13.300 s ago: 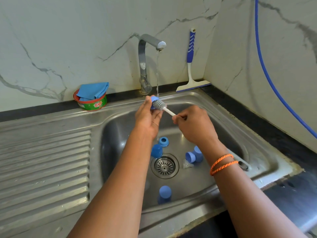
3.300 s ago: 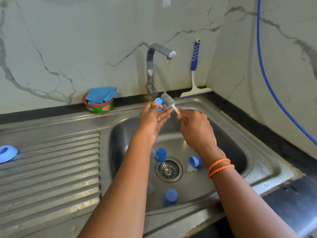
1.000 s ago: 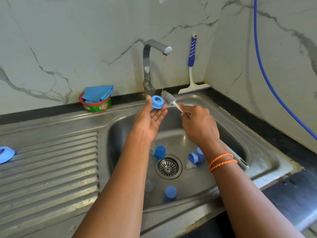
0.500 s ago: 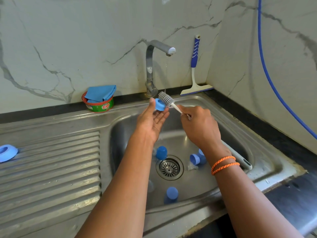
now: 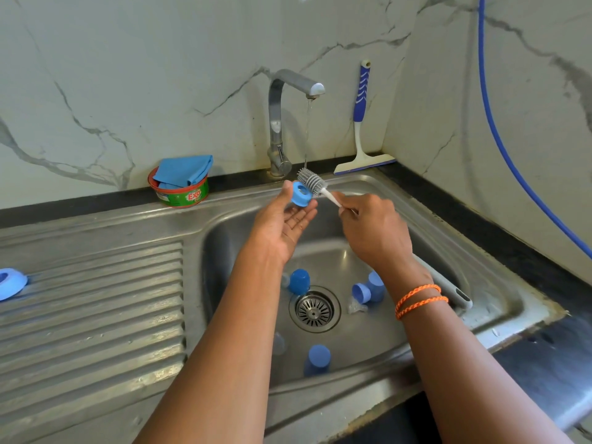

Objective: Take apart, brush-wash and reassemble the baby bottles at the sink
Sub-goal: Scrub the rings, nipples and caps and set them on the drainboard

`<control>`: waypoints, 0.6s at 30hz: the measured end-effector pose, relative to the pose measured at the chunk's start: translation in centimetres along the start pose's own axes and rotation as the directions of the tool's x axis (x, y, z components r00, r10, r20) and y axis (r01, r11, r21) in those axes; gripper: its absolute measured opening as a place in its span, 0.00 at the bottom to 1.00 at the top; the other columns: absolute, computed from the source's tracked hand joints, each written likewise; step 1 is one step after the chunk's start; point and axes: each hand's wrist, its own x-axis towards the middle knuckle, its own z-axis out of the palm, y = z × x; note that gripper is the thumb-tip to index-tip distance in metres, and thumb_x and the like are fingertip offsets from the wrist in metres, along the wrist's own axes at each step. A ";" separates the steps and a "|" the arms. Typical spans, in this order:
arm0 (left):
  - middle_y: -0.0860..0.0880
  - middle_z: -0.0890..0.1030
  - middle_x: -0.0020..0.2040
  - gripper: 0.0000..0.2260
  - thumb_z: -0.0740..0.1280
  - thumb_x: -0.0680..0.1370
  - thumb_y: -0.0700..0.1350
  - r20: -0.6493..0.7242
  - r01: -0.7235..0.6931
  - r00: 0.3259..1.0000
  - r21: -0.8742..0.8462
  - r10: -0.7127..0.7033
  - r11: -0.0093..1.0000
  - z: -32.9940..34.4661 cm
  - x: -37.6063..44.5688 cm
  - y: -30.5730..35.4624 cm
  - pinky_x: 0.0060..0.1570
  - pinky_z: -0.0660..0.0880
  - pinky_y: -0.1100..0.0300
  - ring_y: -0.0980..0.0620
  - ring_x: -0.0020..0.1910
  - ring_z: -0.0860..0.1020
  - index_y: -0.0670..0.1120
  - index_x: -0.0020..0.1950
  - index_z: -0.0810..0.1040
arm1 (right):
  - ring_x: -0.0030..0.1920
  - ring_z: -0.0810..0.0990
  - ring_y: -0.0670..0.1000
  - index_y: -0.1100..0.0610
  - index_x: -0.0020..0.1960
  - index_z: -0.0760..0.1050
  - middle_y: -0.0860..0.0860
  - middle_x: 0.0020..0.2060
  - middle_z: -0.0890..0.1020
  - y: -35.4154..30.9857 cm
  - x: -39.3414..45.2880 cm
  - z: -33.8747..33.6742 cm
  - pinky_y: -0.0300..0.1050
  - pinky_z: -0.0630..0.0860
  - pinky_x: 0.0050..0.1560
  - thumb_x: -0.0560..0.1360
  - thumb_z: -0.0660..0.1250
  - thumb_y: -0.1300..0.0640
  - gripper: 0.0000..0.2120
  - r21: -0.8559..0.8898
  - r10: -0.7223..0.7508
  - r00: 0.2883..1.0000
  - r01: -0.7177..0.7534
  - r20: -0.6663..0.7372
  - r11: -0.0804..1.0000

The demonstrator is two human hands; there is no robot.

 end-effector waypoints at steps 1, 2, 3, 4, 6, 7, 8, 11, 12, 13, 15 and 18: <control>0.36 0.86 0.55 0.17 0.73 0.80 0.48 0.015 0.012 1.000 0.018 -0.012 1.000 0.1 -0.1 -0.1 0.53 0.84 0.50 0.42 0.51 0.87 0.39 0.63 0.79 | 0.47 0.80 0.62 0.40 0.69 0.80 0.54 0.47 0.82 0.2 0.1 0.2 0.52 0.76 0.45 0.85 0.59 0.52 0.18 0.009 0.000 1.000 0.000 0.003 1.000; 0.36 0.86 0.55 0.16 0.72 0.81 0.48 0.023 0.018 1.000 0.026 -0.019 0.999 0.2 -0.2 -0.2 0.53 0.84 0.50 0.42 0.51 0.87 0.39 0.64 0.78 | 0.46 0.79 0.60 0.39 0.71 0.78 0.53 0.45 0.81 0.2 0.2 0.3 0.50 0.74 0.44 0.85 0.60 0.52 0.18 0.040 -0.011 1.000 0.011 0.009 0.999; 0.35 0.86 0.55 0.16 0.72 0.81 0.48 0.026 0.020 0.999 0.028 -0.021 0.999 0.2 -0.2 -0.2 0.53 0.84 0.50 0.42 0.51 0.87 0.39 0.64 0.78 | 0.44 0.78 0.58 0.37 0.70 0.78 0.51 0.42 0.79 0.1 0.2 0.3 0.49 0.71 0.42 0.85 0.60 0.52 0.18 0.078 -0.033 0.999 0.031 0.022 0.996; 0.35 0.86 0.55 0.17 0.71 0.81 0.49 0.021 0.020 1.000 0.018 -0.021 1.000 0.2 -0.2 -0.2 0.52 0.85 0.51 0.43 0.51 0.87 0.39 0.65 0.78 | 0.41 0.76 0.56 0.33 0.66 0.79 0.50 0.39 0.77 0.1 0.2 0.4 0.49 0.69 0.40 0.85 0.60 0.52 0.18 0.120 -0.061 0.998 0.057 0.034 0.991; 0.36 0.85 0.56 0.17 0.70 0.82 0.49 -0.020 0.007 1.000 -0.052 -0.008 0.999 0.0 0.0 0.0 0.49 0.85 0.52 0.42 0.52 0.87 0.39 0.65 0.78 | 0.37 0.73 0.53 0.24 0.48 0.76 0.47 0.35 0.74 -0.4 -0.1 0.5 0.47 0.66 0.37 0.84 0.61 0.52 0.20 0.165 -0.108 0.992 0.097 0.065 0.982; 0.36 0.85 0.57 0.17 0.70 0.82 0.50 -0.050 -0.009 0.999 -0.105 0.003 0.994 -0.1 0.2 0.1 0.48 0.85 0.52 0.42 0.53 0.86 0.39 0.65 0.78 | 0.35 0.71 0.52 0.25 0.42 0.74 0.46 0.33 0.73 -0.6 -0.2 0.5 0.45 0.65 0.35 0.84 0.62 0.52 0.21 0.159 -0.108 0.991 0.095 0.077 0.983; 0.36 0.85 0.56 0.18 0.70 0.82 0.49 -0.073 -0.026 0.997 -0.154 0.015 0.988 -0.2 0.4 0.2 0.48 0.85 0.51 0.41 0.53 0.86 0.38 0.65 0.78 | 0.34 0.70 0.52 0.27 0.40 0.73 0.46 0.32 0.72 -0.6 -0.2 0.4 0.45 0.64 0.34 0.83 0.62 0.52 0.21 0.152 -0.098 0.992 0.085 0.078 0.985; 0.35 0.85 0.54 0.18 0.71 0.81 0.46 -0.057 -0.033 0.998 -0.204 0.022 0.978 -0.1 0.2 0.3 0.52 0.85 0.48 0.41 0.52 0.87 0.37 0.65 0.77 | 0.37 0.74 0.56 0.32 0.39 0.77 0.50 0.37 0.75 -0.1 0.0 0.2 0.46 0.67 0.36 0.82 0.61 0.51 0.18 0.112 -0.034 0.999 0.030 0.033 0.993; 0.35 0.85 0.55 0.17 0.72 0.81 0.45 -0.038 -0.021 0.999 -0.190 0.014 0.982 0.1 0.1 0.1 0.53 0.85 0.48 0.41 0.53 0.87 0.36 0.65 0.77 | 0.41 0.77 0.59 0.35 0.48 0.82 0.52 0.40 0.78 0.2 0.1 0.3 0.48 0.71 0.39 0.82 0.61 0.51 0.14 0.084 -0.016 1.000 0.014 0.020 0.996; 0.34 0.85 0.56 0.17 0.72 0.80 0.44 -0.019 -0.006 1.000 -0.169 0.003 0.986 0.3 -0.1 0.0 0.54 0.84 0.48 0.40 0.55 0.86 0.36 0.64 0.76 | 0.45 0.79 0.61 0.39 0.58 0.83 0.54 0.44 0.80 0.4 0.2 0.4 0.50 0.74 0.42 0.83 0.61 0.51 0.14 0.048 -0.001 1.000 0.000 0.002 0.999; 0.33 0.84 0.58 0.17 0.73 0.80 0.43 0.007 0.019 1.000 -0.146 -0.018 0.989 0.7 -0.4 -0.2 0.58 0.83 0.48 0.39 0.56 0.86 0.35 0.65 0.76 | 0.47 0.79 0.61 0.41 0.70 0.79 0.54 0.47 0.81 0.5 0.3 0.6 0.52 0.76 0.45 0.85 0.59 0.52 0.18 0.028 -0.001 1.000 0.001 -0.011 1.000; 0.33 0.84 0.59 0.18 0.73 0.80 0.42 0.021 0.015 1.000 -0.144 -0.012 0.989 0.5 -0.2 -0.2 0.64 0.79 0.47 0.38 0.57 0.85 0.35 0.66 0.76 | 0.44 0.77 0.57 0.40 0.74 0.75 0.50 0.42 0.77 0.4 0.5 0.7 0.49 0.70 0.41 0.86 0.59 0.52 0.19 0.109 -0.056 0.998 0.053 0.018 0.993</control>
